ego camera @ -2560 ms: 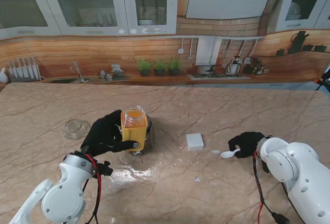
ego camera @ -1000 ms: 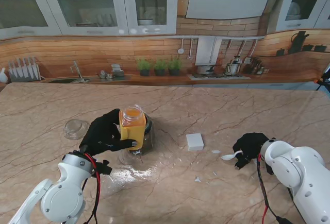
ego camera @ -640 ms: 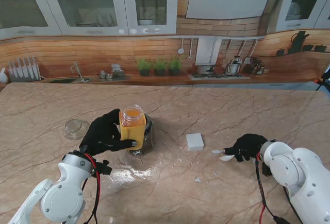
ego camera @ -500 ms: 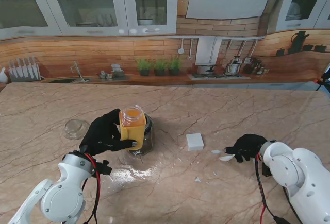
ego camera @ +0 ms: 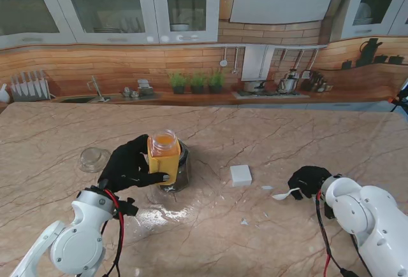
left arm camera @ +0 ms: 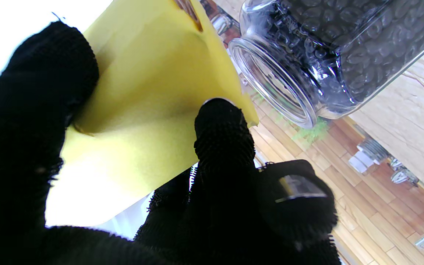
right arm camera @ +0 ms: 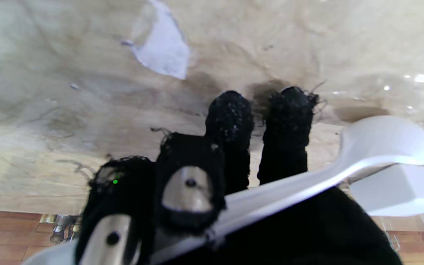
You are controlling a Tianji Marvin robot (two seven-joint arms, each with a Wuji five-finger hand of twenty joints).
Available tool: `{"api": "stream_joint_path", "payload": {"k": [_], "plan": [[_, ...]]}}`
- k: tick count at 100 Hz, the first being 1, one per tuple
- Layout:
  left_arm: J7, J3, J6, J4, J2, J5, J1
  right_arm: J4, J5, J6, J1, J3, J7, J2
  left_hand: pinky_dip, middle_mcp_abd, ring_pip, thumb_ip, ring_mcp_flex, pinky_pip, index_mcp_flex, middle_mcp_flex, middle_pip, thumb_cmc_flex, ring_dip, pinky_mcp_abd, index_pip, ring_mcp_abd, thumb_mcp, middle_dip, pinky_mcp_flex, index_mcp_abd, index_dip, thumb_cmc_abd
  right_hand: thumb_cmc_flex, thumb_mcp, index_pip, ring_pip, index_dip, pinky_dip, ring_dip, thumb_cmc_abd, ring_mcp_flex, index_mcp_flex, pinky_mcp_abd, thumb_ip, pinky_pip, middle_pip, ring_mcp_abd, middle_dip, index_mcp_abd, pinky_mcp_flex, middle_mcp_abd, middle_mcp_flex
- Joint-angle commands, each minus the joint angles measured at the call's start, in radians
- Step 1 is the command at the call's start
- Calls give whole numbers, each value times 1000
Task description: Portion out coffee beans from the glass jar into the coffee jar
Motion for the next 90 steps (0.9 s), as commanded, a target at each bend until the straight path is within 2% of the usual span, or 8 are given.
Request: {"api": "stream_joint_path", "payload": {"k": [1,13,18,20,42,58,82,90], "plan": [[0,-1,2,-1,-4,-1,5,6,10,-4,-10,-4,-2,-5,-13,-88,-45,117,-3,59,123,138,100,173,6,-34,163,63,341,69,7,-173,61,220,-83,104,48,100,47,58,23,200,9,20,-138,-32,298,75,-26,25,-51,60,3,91],[1,-1,2,-1,-4,0,7,9,-11,-8,-10,-9,-16,-5,-13,-87,-46,119,-3,59,123,138,100,173,7,-34,163,64,343,69,7,-173,61,219,-90,124,47,142,36,108,43,139,11,29,-174,-92,298,85,-82,46,-52,66,4,112],[1,-1,3,-1,-4,0,8,9,-10,-6,-9,-10,-15,-5,-13,-87,-45,118,-3,59,124,138,100,172,7,-33,163,64,342,69,7,-173,60,219,490,-9,41,146,35,115,46,-575,11,40,-169,-147,298,80,-76,52,-36,67,10,115],[2,-2,2,-1,-4,1,8,10,-10,-6,-9,-11,-15,-5,-13,-88,-45,118,-3,59,123,138,100,172,7,-33,163,64,342,69,7,-173,60,219,616,-95,35,146,33,115,46,-675,11,43,-169,-190,298,78,-74,52,-24,67,14,115],[3,-4,-1,0,-4,5,9,10,2,1,-6,-17,-10,-5,-13,-87,-45,121,-3,59,124,139,100,172,8,-31,163,65,345,69,7,-174,61,218,672,-381,-44,138,112,110,41,-594,10,50,-164,-461,298,52,-53,39,39,66,39,102],[3,-4,0,1,-4,6,10,9,1,-5,-5,-16,-7,-5,-14,-87,-45,120,-3,59,125,139,101,172,8,-30,164,64,344,69,7,-173,60,218,646,-398,-63,119,99,100,34,-616,9,30,-163,-488,298,36,-42,31,57,64,45,83],[3,-6,0,2,-4,8,10,-2,0,-30,-16,2,-29,-7,-14,-88,-47,120,-3,60,123,137,100,172,8,-29,163,65,343,68,7,-173,60,220,672,-232,-12,103,118,78,30,-713,9,29,-160,-350,298,48,-31,32,14,61,8,83],[4,-5,2,2,-4,8,10,-6,-8,-52,-21,10,-51,-8,-14,-86,-47,121,-3,60,124,138,100,172,8,-30,163,67,343,69,7,-173,60,221,757,-188,31,94,81,56,28,-905,10,21,-177,-491,298,50,-51,28,-23,59,-14,91]]}}
